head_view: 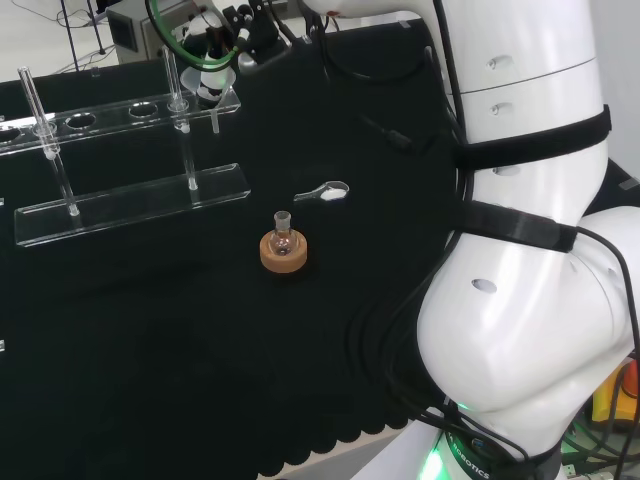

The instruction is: Pick up the funnel from the transparent funnel stand.

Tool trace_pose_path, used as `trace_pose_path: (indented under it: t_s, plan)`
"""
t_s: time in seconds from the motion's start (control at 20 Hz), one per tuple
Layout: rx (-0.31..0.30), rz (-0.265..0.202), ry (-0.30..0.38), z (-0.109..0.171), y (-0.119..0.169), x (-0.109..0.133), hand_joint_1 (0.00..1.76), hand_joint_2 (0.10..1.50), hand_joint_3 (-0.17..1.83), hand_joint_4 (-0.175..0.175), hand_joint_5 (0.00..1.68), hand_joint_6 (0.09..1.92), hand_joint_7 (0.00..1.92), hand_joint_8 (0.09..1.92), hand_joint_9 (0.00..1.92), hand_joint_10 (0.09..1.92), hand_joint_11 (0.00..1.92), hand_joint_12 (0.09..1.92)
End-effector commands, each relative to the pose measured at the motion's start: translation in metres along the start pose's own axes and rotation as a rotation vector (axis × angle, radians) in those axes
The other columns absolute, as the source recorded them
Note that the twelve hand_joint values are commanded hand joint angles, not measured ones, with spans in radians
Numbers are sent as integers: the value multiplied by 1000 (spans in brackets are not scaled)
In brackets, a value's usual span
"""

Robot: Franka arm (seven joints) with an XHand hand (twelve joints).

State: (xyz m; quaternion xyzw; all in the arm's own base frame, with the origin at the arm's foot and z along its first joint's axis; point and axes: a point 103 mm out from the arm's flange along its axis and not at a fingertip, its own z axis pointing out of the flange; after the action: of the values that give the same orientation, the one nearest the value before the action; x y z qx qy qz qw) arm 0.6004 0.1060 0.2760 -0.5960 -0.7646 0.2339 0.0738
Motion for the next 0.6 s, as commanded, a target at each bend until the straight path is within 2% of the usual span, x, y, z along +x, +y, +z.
trace_pose_path:
  t_s: [0.05,0.4,0.6]
  plan:
    - [8,9,-12,8,5,-4,811,599,570,-104,197,87,0,655,289,766,299,1398]
    - [-8,9,-22,8,8,-6,818,586,609,-103,230,87,25,722,398,729,301,1393]
    - [-15,7,-27,8,9,-6,828,583,630,-103,276,87,120,734,500,690,322,1380]
